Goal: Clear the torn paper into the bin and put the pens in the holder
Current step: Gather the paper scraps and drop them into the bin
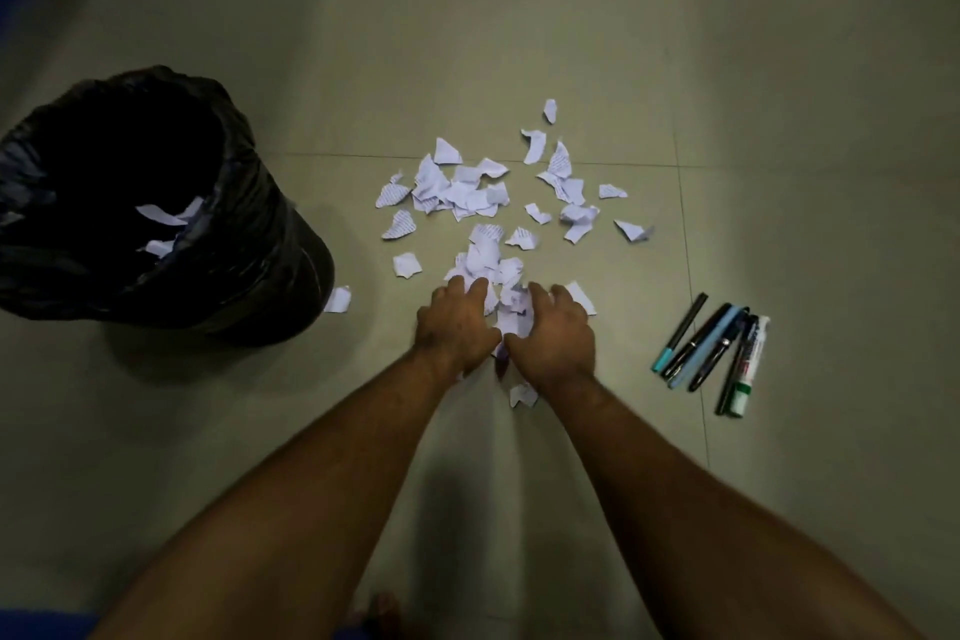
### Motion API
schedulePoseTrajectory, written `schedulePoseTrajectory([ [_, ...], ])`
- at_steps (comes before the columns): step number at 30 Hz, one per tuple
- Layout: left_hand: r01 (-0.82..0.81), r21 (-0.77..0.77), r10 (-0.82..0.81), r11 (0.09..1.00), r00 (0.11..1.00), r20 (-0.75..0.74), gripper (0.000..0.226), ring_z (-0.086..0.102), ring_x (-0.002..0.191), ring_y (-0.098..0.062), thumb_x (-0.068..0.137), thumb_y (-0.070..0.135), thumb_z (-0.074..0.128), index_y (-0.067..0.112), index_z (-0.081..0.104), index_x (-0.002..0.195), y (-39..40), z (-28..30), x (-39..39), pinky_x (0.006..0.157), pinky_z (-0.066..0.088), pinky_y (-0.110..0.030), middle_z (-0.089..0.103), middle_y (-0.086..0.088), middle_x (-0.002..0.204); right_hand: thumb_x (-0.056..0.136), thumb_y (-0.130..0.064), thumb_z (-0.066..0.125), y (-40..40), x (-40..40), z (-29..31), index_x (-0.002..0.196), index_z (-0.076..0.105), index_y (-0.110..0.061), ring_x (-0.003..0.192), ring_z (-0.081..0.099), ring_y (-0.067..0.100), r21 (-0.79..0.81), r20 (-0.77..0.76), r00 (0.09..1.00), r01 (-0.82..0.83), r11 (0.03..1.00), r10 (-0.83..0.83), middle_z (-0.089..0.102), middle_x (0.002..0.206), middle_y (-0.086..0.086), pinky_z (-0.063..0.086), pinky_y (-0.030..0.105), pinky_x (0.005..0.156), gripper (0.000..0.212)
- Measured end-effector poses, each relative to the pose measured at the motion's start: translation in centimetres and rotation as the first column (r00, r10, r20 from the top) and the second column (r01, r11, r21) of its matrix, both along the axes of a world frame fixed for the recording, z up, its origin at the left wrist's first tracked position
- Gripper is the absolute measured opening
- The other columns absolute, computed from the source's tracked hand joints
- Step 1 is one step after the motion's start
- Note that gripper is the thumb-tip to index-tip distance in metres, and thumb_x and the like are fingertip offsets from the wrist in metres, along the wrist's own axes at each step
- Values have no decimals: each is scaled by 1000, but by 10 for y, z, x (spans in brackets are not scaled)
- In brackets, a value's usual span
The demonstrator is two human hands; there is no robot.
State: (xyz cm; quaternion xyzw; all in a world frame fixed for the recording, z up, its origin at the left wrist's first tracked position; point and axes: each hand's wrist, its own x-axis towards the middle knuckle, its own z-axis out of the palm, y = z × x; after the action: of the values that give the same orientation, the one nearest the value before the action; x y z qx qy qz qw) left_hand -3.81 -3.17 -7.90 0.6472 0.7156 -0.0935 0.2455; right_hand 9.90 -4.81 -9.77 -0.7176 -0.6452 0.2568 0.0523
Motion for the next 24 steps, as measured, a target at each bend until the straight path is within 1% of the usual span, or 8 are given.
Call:
schedulePoseTrajectory([
  [3, -25, 132, 35, 991, 997, -73, 78, 32, 137, -34, 81, 46, 64, 27, 29, 148, 6, 4, -7, 103, 39, -46, 22, -11, 156, 68, -29, 66, 1, 8, 1, 130, 56, -18, 110, 56, 37, 112, 44, 996, 74, 991, -79, 56, 129, 12, 45, 41, 81, 64],
  [5, 0, 107, 6, 994, 999, -51, 90, 23, 144, -35, 77, 46, 68, 26, 22, 152, 17, 5, -13, 109, 35, -47, 14, -12, 160, 67, -33, 68, 4, 16, -2, 136, 53, -17, 119, 52, 37, 143, 105, 986, 115, 983, -131, 51, 137, 14, 43, 42, 86, 73],
  [10, 174, -127, -164, 977, 983, 86, 108, 25, 144, -35, 51, 68, 50, 32, 26, 150, 19, 4, -4, 111, 35, -50, 25, -8, 157, 74, -55, 56, 4, 6, -3, 149, 36, -20, 139, 34, 36, -69, 67, 995, -74, 995, 78, 35, 153, 14, 38, 47, 105, 85],
  [12, 170, -98, -162, 981, 983, 84, 97, 30, 141, -33, 60, 70, 51, 34, 29, 147, 3, 3, -6, 108, 38, -51, 28, -7, 156, 76, -52, 53, -2, 5, -4, 151, 34, -16, 140, 35, 39, -57, 26, 989, -142, 988, 144, 38, 152, 17, 39, 47, 108, 85],
  [14, 143, -42, -141, 989, 989, 31, 85, 30, 140, -32, 76, 52, 63, 34, 25, 150, -11, 5, -9, 104, 42, -50, 24, -6, 157, 79, -52, 53, -3, 13, -1, 154, 28, -14, 144, 31, 38, -81, -7, 979, -202, 976, 202, 34, 155, 19, 35, 46, 113, 88],
  [18, 127, -90, -128, 988, 992, -3, 102, 28, 140, -34, 74, 50, 71, 34, 10, 154, -21, 7, -6, 105, 40, -47, 15, -8, 160, 71, -42, 75, -5, 26, 10, 156, 18, -22, 143, 28, 36, -175, 74, 938, -321, 931, 337, 25, 159, 15, 40, 43, 107, 104],
  [21, 159, -116, -169, 981, 981, -90, 91, 35, 134, -34, 78, 50, 70, 35, 20, 152, -28, 1, 5, 101, 44, -44, 21, -10, 158, 77, -38, 71, -19, 14, 8, 152, 31, -27, 120, 46, 35, -88, 153, 921, -349, 933, 359, 43, 141, 14, 46, 37, 85, 86],
  [24, 88, 13, -87, 996, 995, -46, 47, 46, 123, -31, 92, 43, 56, 30, 50, 136, -35, -4, 11, 95, 46, -39, 40, -9, 147, 88, -36, 59, -23, 6, 5, 135, 54, -24, 108, 50, 33, -32, 40, 960, -278, 960, 279, 52, 125, 12, 43, 36, 75, 49],
])
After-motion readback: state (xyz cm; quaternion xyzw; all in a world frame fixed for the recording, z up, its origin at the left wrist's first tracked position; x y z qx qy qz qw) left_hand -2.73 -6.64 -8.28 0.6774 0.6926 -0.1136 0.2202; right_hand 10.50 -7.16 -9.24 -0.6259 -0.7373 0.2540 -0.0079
